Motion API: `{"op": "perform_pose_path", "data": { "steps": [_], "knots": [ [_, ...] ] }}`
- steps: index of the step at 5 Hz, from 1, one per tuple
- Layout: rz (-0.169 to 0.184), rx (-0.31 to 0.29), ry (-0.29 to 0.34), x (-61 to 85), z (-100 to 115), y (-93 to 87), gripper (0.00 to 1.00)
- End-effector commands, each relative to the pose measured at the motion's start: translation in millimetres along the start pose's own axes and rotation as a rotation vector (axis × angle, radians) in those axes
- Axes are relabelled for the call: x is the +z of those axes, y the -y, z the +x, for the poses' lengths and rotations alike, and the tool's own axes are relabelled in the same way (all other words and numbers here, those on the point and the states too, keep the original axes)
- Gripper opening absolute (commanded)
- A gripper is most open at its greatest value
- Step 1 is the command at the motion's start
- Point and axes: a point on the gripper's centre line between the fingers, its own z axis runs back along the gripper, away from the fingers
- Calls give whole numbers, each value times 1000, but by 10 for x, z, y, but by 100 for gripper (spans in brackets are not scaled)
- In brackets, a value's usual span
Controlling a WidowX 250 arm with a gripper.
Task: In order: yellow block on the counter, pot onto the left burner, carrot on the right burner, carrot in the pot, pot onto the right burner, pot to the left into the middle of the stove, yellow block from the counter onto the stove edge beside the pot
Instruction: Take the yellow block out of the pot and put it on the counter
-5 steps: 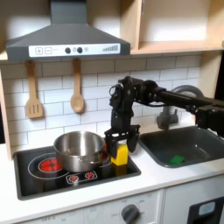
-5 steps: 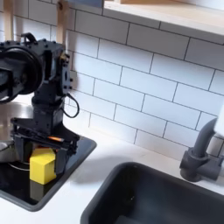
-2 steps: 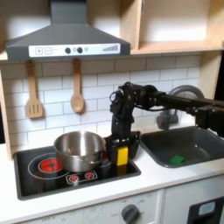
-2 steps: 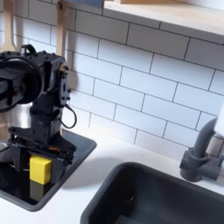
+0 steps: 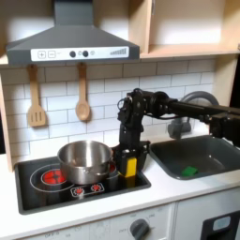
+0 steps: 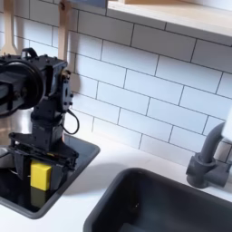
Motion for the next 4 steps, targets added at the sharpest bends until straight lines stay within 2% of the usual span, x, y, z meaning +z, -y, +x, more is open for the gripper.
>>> {"op": "perform_pose_path", "data": {
  "steps": [1,2,3,4],
  "knots": [
    [-2,12,11,33,30,-6,0],
    [-34,-7,1,45,37,104,0],
    [-37,-20,21,117,53,132,0],
    [-65,-58,14,112,16,249,0]
  ]
}}
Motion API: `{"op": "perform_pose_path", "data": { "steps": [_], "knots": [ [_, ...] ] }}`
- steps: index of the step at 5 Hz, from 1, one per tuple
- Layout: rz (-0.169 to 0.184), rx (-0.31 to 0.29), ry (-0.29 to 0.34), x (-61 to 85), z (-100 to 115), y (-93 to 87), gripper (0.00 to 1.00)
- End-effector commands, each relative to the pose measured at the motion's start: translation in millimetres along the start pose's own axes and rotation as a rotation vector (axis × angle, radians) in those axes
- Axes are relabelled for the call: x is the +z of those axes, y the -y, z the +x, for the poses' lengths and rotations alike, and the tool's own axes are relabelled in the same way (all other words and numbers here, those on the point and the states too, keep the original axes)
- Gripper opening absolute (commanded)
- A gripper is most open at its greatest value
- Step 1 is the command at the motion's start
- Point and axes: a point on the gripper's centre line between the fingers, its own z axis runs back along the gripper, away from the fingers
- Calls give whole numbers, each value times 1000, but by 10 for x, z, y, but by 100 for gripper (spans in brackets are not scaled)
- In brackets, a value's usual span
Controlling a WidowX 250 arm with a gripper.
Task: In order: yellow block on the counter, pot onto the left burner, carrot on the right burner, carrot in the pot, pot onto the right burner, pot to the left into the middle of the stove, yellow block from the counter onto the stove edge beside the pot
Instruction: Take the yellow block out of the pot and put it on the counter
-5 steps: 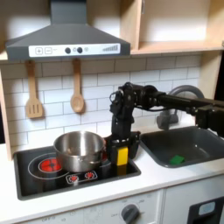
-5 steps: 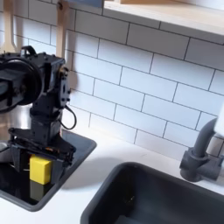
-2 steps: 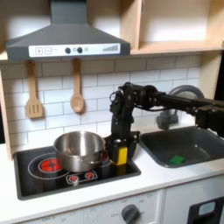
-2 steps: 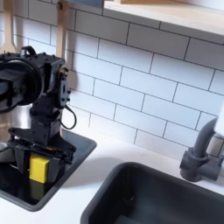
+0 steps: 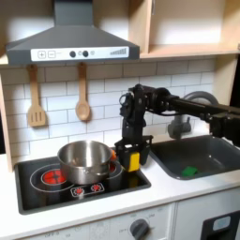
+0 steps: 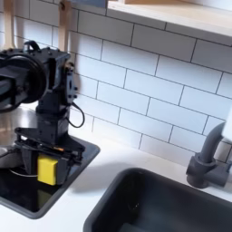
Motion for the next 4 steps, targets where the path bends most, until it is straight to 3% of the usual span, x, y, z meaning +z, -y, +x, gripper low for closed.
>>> {"op": "perform_pose_path", "data": {
  "steps": [1,4],
  "knots": [
    [-38,-81,-6,-39,-62,250,0],
    [-54,-110,-8,-89,-113,416,0]
  ]
}}
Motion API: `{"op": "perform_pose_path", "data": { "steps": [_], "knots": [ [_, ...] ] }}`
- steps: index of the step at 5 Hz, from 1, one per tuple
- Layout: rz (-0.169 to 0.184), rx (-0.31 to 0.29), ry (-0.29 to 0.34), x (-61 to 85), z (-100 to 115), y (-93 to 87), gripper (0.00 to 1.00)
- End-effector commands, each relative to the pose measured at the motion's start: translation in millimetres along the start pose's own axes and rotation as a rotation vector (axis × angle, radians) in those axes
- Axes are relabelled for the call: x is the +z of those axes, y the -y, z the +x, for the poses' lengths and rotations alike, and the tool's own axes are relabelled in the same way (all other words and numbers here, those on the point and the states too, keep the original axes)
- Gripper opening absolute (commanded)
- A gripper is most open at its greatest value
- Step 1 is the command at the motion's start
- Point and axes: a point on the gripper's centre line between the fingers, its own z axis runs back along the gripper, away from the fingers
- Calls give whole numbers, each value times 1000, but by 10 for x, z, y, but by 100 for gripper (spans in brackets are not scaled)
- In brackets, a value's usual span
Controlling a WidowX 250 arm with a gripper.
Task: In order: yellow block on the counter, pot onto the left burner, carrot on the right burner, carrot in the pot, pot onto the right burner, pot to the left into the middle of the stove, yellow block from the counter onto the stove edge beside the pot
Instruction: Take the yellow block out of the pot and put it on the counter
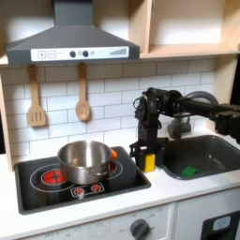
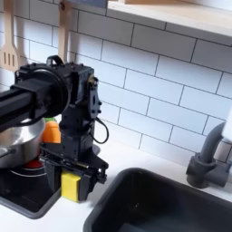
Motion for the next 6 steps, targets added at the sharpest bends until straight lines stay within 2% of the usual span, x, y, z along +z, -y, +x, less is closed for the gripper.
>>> {"op": "perform_pose_path", "data": {
  "steps": [1,2,3,5,6],
  "knots": [
    [19,11,-1,-37,-15,25,0],
    [26,17,7,-20,-73,-14,100],
    [28,25,41,105,-65,-12,100],
    [28,52,59,241,-64,-28,100],
    [25,69,82,399,-11,-100,100]
  ]
}}
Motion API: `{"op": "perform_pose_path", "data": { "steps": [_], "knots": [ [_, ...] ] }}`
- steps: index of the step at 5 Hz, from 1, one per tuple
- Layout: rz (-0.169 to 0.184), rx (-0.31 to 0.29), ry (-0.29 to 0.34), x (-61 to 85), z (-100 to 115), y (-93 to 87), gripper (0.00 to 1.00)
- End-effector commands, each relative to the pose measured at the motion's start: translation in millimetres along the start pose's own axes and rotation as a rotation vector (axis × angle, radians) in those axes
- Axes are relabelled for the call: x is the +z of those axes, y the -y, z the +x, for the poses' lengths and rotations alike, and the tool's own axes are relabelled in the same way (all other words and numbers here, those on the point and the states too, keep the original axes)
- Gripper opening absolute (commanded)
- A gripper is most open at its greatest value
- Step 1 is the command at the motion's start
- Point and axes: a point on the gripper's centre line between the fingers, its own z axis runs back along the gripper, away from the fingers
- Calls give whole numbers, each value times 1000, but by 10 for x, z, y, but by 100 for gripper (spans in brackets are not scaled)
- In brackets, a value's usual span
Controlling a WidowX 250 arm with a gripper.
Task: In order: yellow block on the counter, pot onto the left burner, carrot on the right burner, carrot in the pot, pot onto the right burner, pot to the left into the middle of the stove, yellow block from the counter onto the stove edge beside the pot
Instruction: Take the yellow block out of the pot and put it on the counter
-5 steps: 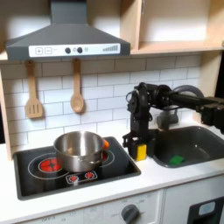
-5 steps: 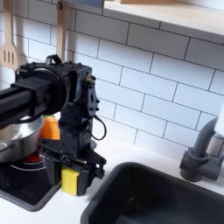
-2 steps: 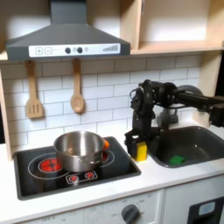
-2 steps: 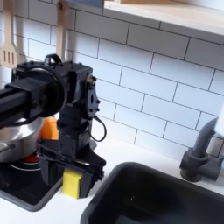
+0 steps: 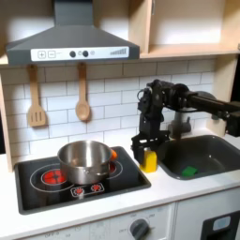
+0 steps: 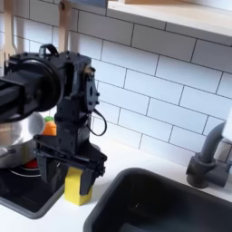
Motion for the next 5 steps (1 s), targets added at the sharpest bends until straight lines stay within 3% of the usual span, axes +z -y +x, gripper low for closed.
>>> {"op": "perform_pose_path", "data": {
  "steps": [1,2,3,4,5],
  "knots": [
    [-30,54,44,272,149,-139,100],
    [-33,79,60,356,186,-239,100],
    [-26,100,56,346,247,-330,100],
    [-4,119,44,233,331,-499,100],
    [-6,143,31,184,368,-595,100]
  ]
}}
